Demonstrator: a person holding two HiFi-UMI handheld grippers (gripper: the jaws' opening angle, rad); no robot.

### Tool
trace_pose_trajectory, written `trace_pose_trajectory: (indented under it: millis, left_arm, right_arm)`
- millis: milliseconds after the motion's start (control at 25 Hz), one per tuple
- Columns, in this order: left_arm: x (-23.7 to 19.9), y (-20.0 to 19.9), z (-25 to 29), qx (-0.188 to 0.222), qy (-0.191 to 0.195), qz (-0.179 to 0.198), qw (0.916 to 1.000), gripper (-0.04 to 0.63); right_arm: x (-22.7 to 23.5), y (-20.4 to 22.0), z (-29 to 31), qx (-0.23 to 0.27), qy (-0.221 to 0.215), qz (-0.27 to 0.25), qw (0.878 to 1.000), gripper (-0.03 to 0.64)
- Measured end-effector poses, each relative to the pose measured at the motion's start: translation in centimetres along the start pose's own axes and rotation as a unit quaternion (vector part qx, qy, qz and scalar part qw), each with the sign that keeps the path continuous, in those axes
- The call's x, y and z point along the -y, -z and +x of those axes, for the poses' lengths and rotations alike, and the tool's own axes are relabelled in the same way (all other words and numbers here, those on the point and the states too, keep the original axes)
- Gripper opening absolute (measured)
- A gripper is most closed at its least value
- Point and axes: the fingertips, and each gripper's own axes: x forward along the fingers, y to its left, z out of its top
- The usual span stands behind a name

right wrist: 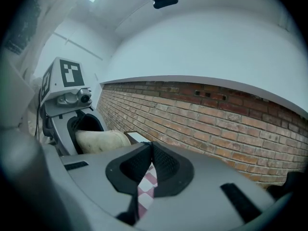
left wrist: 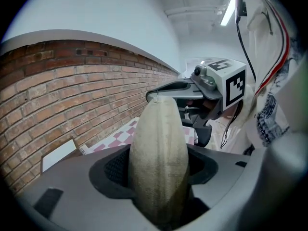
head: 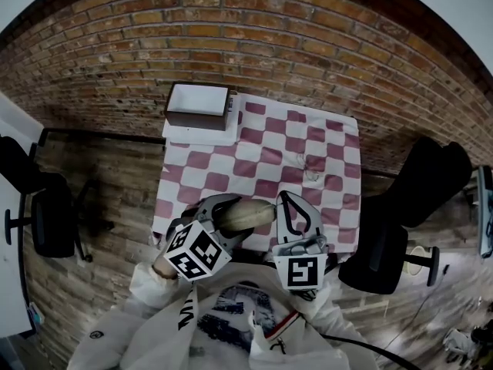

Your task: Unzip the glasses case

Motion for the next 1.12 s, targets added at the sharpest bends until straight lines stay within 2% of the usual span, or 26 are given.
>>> trace_pose_trajectory:
  millis: [240, 600, 1120]
  left_arm:
    - [1.7, -1.4, 3.2, -0.026, 0.003, 0.0, 0.9997, 0.295]
    - [3.4, -4.0, 6.7, -0.054, -0.013, 0.007, 0.9984, 0.295]
    - [6.7, -5.0, 10.0, -0.1, -0.038, 0.004, 0.9943, 0.295]
  right_arm:
    - [2.8, 1.9, -1.7, -0.017, -0.013, -0.034, 0.999, 0.017]
    - [6.7, 3.6, -3.7, -0.015, -0.026, -0.038, 0.999, 0.015]
    - [8.9, 5.8, -7.0, -0.006, -0.051, -0.043, 0.998, 0.017]
